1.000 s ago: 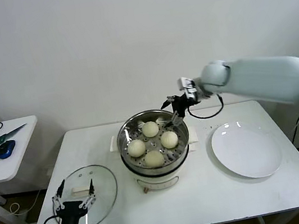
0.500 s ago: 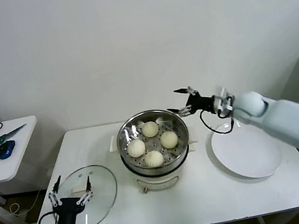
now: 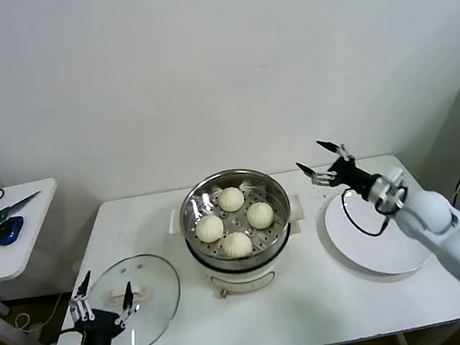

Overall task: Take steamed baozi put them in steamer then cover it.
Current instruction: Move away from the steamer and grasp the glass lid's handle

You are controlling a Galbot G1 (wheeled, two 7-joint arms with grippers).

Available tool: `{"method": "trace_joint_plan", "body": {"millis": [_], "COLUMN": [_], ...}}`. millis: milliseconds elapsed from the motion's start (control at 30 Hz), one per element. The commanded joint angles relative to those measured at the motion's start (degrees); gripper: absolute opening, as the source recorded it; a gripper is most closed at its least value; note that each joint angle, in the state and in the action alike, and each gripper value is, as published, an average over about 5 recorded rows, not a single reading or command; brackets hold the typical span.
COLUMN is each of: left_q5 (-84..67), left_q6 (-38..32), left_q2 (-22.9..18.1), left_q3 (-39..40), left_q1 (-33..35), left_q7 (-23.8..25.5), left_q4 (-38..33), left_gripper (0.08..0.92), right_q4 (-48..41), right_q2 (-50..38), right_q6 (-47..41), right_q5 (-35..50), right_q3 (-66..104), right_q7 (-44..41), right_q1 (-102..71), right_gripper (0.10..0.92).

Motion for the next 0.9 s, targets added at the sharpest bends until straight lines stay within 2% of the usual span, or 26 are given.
{"method": "trace_joint_plan", "body": {"millis": [33, 167, 400, 900], "left_q5": [44.1, 45.9, 42.9, 43.3], "left_q6": [2.1, 1.6, 2.4, 4.0], "left_q2": [1.9, 3.4, 2.8, 2.8], "left_q3": [1.8, 3.8, 5.5, 5.1], "left_q1": [1.2, -1.5, -7.0, -16.0], "left_q7": [-0.3, -3.8, -6.6, -9.6], "left_q4": [4.5, 11.5, 20.5, 29.0], "left_gripper": [0.823, 0.823, 0.823, 0.823], "right_q4": [6.7, 4.7, 3.2, 2.0], "right_q2": [8.2, 10.4, 12.1, 14.4], "right_q6": [-2.3, -1.8, -1.8, -0.7], "right_q5": [-7.3, -10.0, -12.6, -15.9], "right_q3": [25.3, 25.2, 25.6, 25.4], "right_q7": [1.8, 1.6, 1.7, 1.7], "right_q1": [-24.8, -25.3, -26.1, -26.5], "right_gripper": [0.823, 0.823, 0.823, 0.823]}}
